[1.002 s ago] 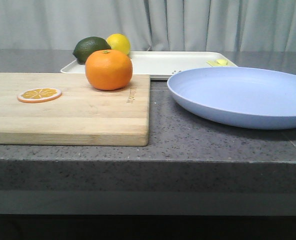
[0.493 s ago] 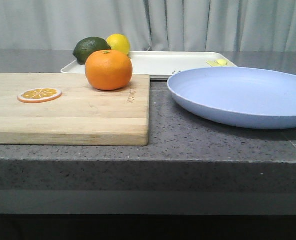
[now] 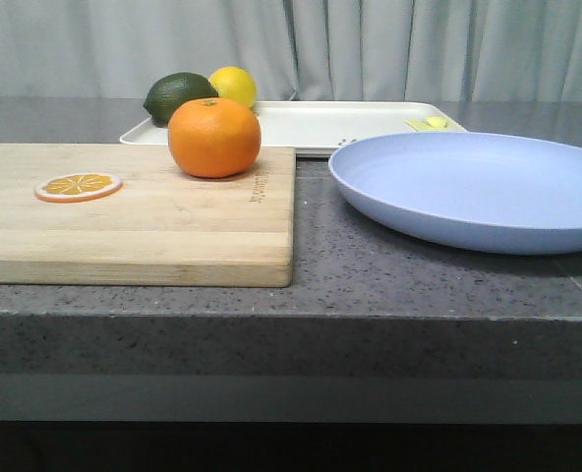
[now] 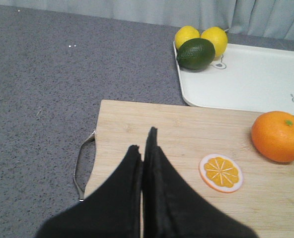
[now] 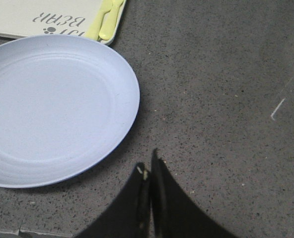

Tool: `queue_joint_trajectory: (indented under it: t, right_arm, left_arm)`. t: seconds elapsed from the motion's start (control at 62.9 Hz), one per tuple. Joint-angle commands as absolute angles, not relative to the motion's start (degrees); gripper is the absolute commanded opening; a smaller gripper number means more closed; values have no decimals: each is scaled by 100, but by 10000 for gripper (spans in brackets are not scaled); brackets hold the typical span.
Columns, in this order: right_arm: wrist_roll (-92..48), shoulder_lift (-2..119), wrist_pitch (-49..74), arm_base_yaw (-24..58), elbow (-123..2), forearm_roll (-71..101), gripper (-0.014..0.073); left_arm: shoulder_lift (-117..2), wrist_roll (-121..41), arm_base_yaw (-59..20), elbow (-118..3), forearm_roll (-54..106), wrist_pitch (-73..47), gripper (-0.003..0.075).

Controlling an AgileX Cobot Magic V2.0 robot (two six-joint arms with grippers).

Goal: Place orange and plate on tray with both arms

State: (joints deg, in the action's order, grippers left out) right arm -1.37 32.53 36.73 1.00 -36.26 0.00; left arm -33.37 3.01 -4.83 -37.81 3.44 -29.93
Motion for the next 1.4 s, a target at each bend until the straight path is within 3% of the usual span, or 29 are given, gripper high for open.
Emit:
queue_joint_trajectory:
  t: [0.0,0.064,0.143,0.238,0.286,0.493,0.874,1.383]
  right_arm:
    - [-162,3300,3213,92,-3831,-34,204]
    - [-162,3300,3194,92,-3831,-34,414]
    - [-162,3300,3202,92,-3831,-34,584]
    - [-162,3300,3202,92,-3831,0,654]
    - [-175,3300,3220,92,-3831,0,654]
    - [-227,3301,3352,437,-3879,0,654]
    - [-231,3312,3518,672,-3879,0,654]
    - [-226,3312,3519,672,-3879,0,654]
  left_arm:
    - [-3450,295,-510,-3985,218,-2614,41]
    - [-3476,295,-510,-3985,117,-2590,155]
    - [-3489,295,-510,-3985,117,-2568,372]
    - [-3543,295,-510,-3985,141,-2568,568]
    - [-3611,278,-510,-3985,151,-2568,603]
    - [-4194,-31,-1217,-4159,221,-2533,603]
    - [-6306,-160,-2903,-5666,-179,-2569,610]
    - [-9029,-160,-3299,-8210,-220,-3612,610]
